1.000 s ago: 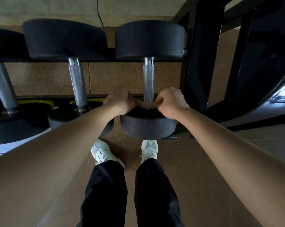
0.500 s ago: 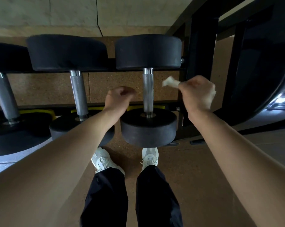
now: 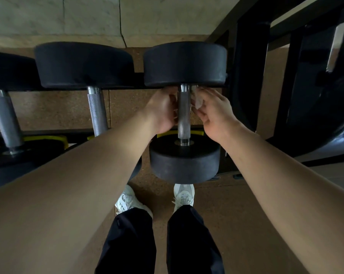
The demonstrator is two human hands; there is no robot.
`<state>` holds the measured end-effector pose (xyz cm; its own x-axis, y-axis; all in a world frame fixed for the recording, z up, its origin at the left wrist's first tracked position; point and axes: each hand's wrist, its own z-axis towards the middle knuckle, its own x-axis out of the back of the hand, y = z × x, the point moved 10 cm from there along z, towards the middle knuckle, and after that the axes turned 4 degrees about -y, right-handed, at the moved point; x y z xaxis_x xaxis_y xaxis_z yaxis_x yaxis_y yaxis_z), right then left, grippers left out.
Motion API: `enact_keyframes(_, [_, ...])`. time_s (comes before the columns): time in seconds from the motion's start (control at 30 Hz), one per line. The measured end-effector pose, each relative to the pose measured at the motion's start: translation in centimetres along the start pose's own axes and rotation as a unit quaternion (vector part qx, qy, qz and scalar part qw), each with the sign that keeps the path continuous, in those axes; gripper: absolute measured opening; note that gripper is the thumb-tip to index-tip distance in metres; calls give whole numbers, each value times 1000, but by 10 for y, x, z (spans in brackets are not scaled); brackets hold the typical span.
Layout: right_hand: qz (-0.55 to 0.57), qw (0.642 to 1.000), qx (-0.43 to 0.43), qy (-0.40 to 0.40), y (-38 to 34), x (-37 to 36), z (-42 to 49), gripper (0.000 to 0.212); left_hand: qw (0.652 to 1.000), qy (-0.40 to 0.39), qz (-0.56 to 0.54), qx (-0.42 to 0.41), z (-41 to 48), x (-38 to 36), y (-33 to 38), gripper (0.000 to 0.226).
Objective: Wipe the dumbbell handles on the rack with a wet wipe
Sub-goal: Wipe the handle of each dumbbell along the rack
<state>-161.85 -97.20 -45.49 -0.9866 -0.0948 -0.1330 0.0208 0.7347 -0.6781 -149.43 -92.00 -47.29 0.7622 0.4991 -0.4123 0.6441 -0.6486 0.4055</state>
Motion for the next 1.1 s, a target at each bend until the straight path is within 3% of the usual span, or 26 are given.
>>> enact_keyframes(0.17, [-3,1000,-6,-7,8,-9,-1,15,995,19,-100,14,3,-1,-5,41])
enact_keyframes(0.43, [5,998,-63,0,15,-9,12,14,992,55,-117,7,1,2,-10,22])
enact_keyframes(0.53, [-6,997,-83,-2,19,-7,15,7,984,86,-156,-16,7,7,-13,20])
enact_keyframes(0.63, [11,993,-121,7,23,-8,14,13,977,120,-171,-45,6,20,-12,23])
enact_keyframes(0.83, [-25,993,-111,34,13,-6,16,7,972,195,-81,-101,-8,30,-5,22])
enact_keyframes(0.97, [-74,993,-77,40,9,9,15,17,983,167,-32,-77,-2,21,-7,25])
enact_keyframes(1.1, [-139,987,-65,52,11,12,15,20,981,177,-34,-74,-7,34,-14,11])
